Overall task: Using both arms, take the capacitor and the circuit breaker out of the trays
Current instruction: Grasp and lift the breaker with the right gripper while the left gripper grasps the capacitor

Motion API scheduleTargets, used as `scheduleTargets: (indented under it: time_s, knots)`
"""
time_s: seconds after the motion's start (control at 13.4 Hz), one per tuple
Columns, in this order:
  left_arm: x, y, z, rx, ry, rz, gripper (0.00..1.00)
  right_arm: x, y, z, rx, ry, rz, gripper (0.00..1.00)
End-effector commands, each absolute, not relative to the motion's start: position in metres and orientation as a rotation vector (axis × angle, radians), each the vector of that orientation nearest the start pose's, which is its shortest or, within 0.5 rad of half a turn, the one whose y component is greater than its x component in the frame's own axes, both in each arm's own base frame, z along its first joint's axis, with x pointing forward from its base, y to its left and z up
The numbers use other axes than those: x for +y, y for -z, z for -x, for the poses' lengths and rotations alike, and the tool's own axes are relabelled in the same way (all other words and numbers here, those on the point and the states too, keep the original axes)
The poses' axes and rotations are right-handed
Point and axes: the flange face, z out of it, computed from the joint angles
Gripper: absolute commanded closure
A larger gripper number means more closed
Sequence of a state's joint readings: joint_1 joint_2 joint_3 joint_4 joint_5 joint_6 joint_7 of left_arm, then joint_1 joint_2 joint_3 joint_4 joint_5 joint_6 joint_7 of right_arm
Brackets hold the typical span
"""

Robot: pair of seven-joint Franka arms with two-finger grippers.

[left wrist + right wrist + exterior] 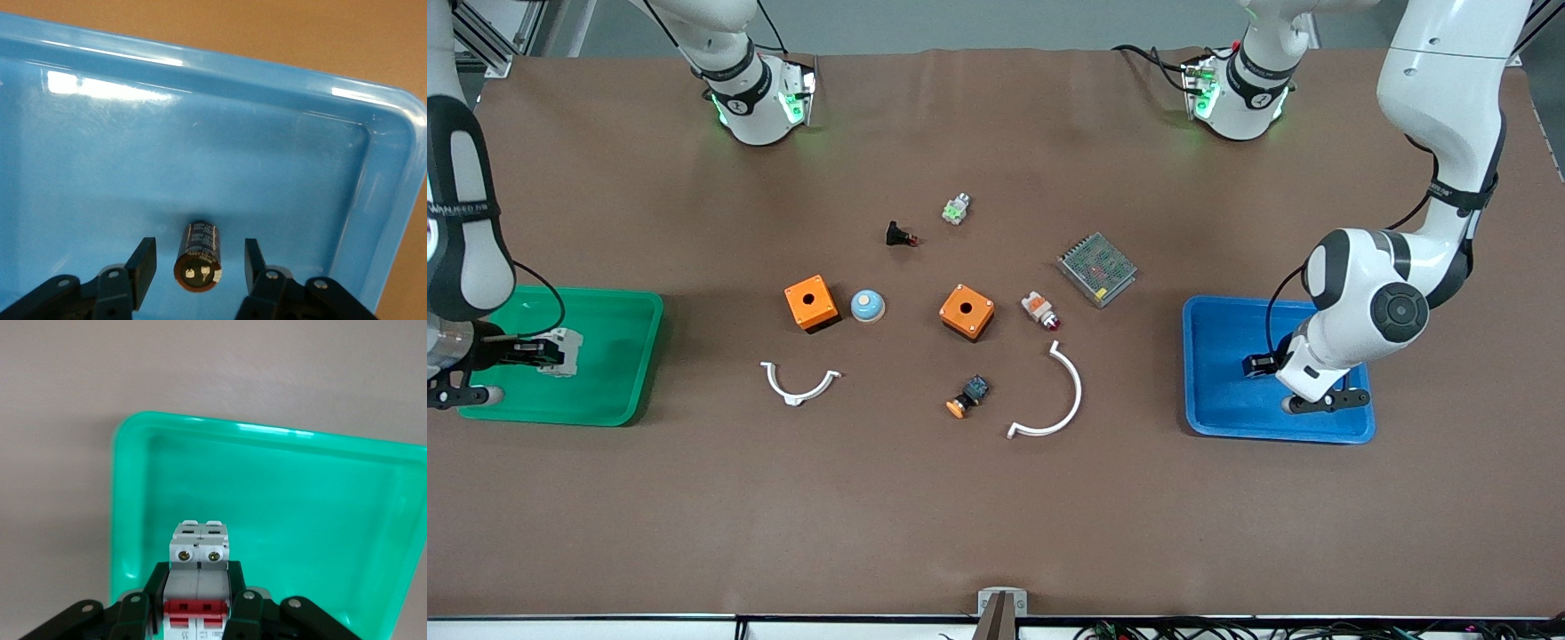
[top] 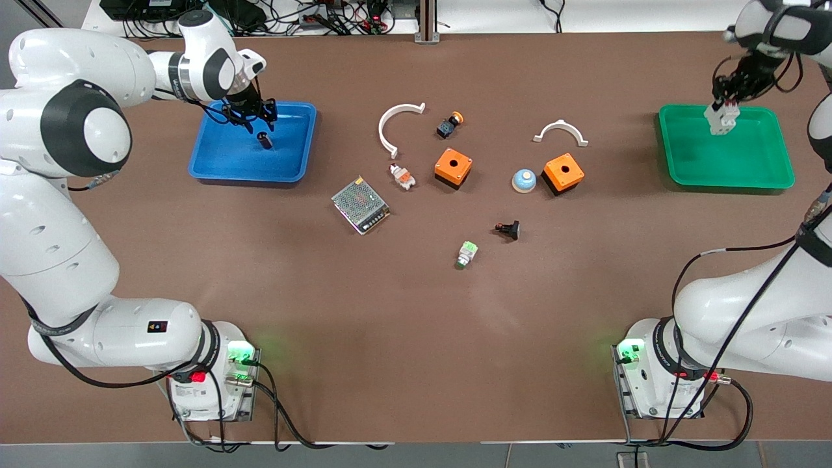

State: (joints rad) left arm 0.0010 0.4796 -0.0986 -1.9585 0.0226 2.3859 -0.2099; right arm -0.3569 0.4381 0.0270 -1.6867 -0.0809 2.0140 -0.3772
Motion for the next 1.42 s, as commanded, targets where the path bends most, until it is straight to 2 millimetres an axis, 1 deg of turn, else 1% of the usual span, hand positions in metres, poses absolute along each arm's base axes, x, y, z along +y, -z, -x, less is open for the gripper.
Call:
scheduleTargets:
  time_s: [0.0, 0.07, 0.15, 0.22, 0.37, 0.45, 0.52, 0.6, 0.67, 0.75, 0.82, 0.9, 0.97, 1.05, 1.12, 1.2, 1.27, 1.35]
  knots:
    - [-0.062, -0.222, -0.610, -0.202, -0.084, 3.170, 0.41, -0.168, -0.398, -0.616, -0.185, -0.189, 3.158, 0.83]
    - [-0.062, -0.218, -0.609, -0.202, -0.094, 3.169, 0.41, -0.140, -0.413, -0.620, -0.219, -0.163, 3.162, 0.83]
    - [-0.062, -0.217, -0.609, -0.202, -0.094, 3.170, 0.44, -0.109, -0.427, -0.624, -0.249, -0.129, 3.167, 0.83]
    - [-0.063, -0.215, -0.609, -0.200, -0.097, 3.170, 0.47, -0.078, -0.431, -0.626, -0.246, -0.138, 3.170, 0.82]
    - [-0.063, -0.210, -0.611, -0.199, -0.101, 3.169, 0.57, -0.007, -0.430, -0.627, -0.211, -0.167, 3.173, 0.82]
    - [-0.064, -0.208, -0.612, -0.198, -0.104, 3.171, 0.63, 0.028, -0.429, -0.625, -0.205, -0.190, 3.176, 0.82]
    - [-0.064, -0.209, -0.613, -0.198, -0.099, 3.171, 0.74, 0.067, -0.427, -0.620, -0.180, -0.209, 3.151, 0.82]
    - [-0.070, -0.211, -0.614, -0.185, -0.093, 3.174, 0.85, 0.099, -0.426, -0.614, -0.160, -0.231, 3.115, 0.82]
    - [-0.073, -0.212, -0.614, -0.176, -0.091, 3.174, 0.94, 0.131, -0.422, -0.609, -0.155, -0.239, 3.092, 0.82]
    - [-0.074, -0.221, -0.617, -0.171, -0.073, 3.175, 0.99, 0.160, -0.418, -0.603, -0.148, -0.247, 3.075, 0.82]
    - [-0.075, -0.230, -0.619, -0.166, -0.056, 3.176, 0.99, 0.193, -0.414, -0.596, -0.128, -0.241, 3.065, 0.82]
    - [-0.078, -0.246, -0.620, -0.159, -0.025, 3.180, 0.99, 0.224, -0.403, -0.587, -0.109, -0.242, 3.074, 0.82]
    - [-0.078, -0.262, -0.620, -0.157, -0.015, 3.178, 0.99, 0.256, -0.393, -0.573, -0.099, -0.251, 3.085, 0.82]
    - [-0.082, -0.277, -0.620, -0.146, -0.005, 3.179, 0.99, 0.275, -0.374, -0.568, -0.119, -0.280, 3.092, 0.82]
    - [-0.090, -0.291, -0.624, -0.127, 0.021, 3.188, 0.99, 0.290, -0.363, -0.564, -0.148, -0.280, 3.092, 0.82]
    - [-0.093, -0.304, -0.630, -0.120, 0.023, 3.190, 0.99, 0.305, -0.344, -0.562, -0.150, -0.271, 3.091, 0.82]
    - [-0.101, -0.317, -0.635, -0.098, 0.022, 3.194, 0.99, 0.312, -0.323, -0.561, -0.116, -0.268, 3.095, 0.82]
    - [-0.130, -0.324, -0.634, -0.034, 0.006, 3.210, 0.99, 0.325, -0.308, -0.556, -0.122, -0.246, 3.095, 0.82]
